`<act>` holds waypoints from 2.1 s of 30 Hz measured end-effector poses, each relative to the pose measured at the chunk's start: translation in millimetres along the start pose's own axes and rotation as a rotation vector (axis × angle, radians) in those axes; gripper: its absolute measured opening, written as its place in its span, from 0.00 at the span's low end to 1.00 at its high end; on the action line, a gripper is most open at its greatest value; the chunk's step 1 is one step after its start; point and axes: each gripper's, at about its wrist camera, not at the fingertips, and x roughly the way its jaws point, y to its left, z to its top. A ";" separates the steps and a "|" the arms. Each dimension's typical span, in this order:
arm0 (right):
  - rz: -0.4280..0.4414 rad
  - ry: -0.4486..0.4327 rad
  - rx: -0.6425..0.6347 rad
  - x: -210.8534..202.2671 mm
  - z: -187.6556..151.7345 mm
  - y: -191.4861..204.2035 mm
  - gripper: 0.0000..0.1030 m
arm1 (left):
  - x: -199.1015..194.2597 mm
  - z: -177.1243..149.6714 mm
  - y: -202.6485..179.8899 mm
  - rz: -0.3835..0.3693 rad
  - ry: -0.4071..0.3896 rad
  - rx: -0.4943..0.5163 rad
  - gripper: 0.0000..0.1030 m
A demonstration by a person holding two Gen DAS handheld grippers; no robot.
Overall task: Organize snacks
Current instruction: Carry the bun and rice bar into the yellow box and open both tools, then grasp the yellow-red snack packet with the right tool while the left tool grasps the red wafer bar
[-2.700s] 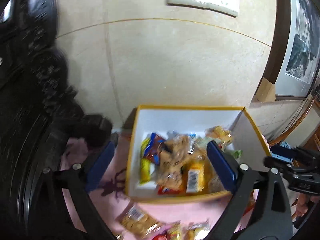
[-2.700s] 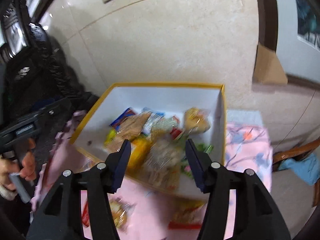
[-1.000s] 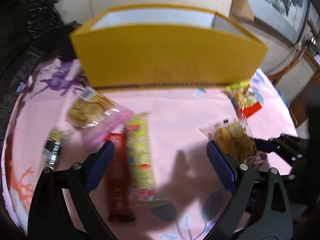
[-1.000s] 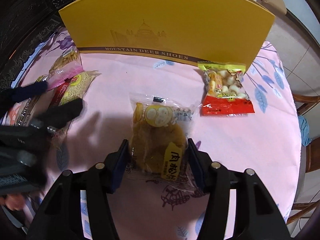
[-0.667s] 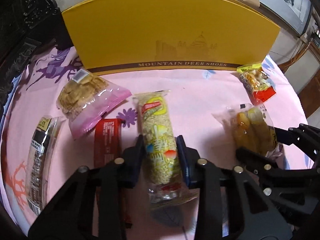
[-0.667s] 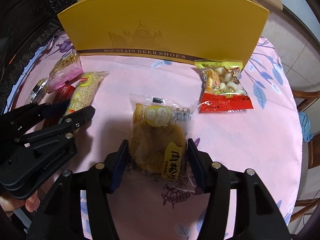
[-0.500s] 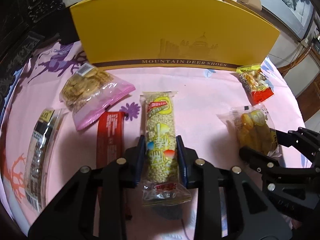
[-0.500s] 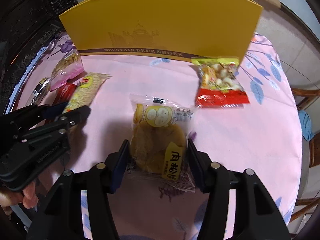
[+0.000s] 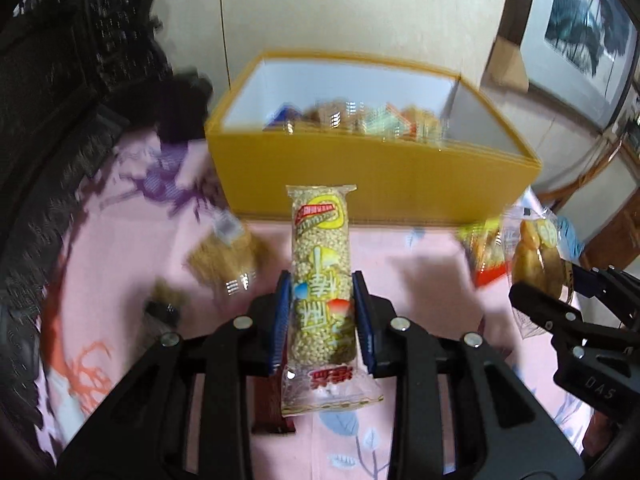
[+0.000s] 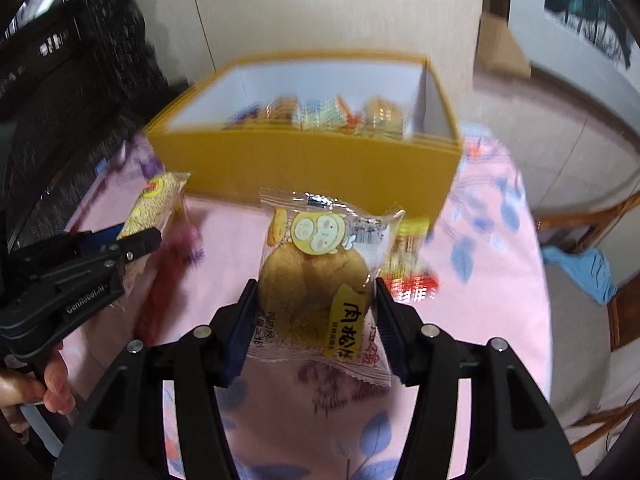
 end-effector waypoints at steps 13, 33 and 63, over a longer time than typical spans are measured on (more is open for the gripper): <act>0.019 -0.179 0.027 4.5 118.8 -26.7 0.55 | 21.2 137.7 -5.6 -0.055 -0.129 -0.004 0.35; -0.005 -0.134 0.158 -2.4 77.3 -81.8 0.57 | -18.6 79.5 52.2 0.075 -0.178 -0.142 0.90; -0.116 0.153 -0.024 114.8 -3.4 -51.0 0.42 | -26.4 -41.9 81.7 0.129 -0.006 -0.142 0.91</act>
